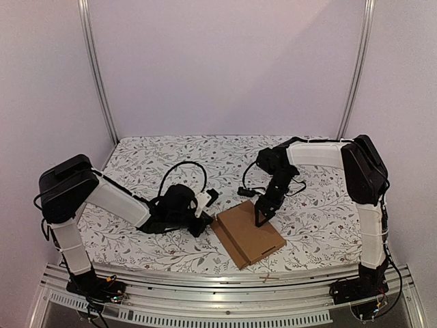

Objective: Fold the paper box

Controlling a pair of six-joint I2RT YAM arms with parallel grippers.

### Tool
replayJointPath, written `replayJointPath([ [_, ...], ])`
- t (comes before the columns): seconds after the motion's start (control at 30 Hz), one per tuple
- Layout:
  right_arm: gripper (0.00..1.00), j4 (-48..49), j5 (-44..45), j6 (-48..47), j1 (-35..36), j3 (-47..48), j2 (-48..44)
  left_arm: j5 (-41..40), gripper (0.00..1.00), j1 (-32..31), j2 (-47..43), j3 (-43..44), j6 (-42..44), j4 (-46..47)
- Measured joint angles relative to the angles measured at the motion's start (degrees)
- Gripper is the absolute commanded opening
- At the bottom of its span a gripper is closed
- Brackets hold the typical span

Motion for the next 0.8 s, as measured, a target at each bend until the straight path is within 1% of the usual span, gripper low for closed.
replayJointPath([
  [0.07, 0.68, 0.00, 0.00, 0.00, 0.00, 0.00, 0.02, 0.22, 0.00, 0.00, 0.00, 0.15, 0.17, -0.04],
  [0.27, 0.68, -0.02, 0.02, 0.31, 0.00, 0.02, 0.76, -0.26, 0.00, -0.33, 0.00, 0.22, 1.27, -0.44],
  [0.63, 0.67, -0.72, -0.11, 1.05, 0.00, 1.20, 1.97, -6.45, 0.00, -3.74, -0.22, 1.18, 4.28, -2.86],
  [0.8, 0.65, -1.49, -0.37, 1.33, -0.02, 2.08, 2.60, -7.74, 0.00, -4.17, -0.22, 1.73, 4.68, -3.91],
])
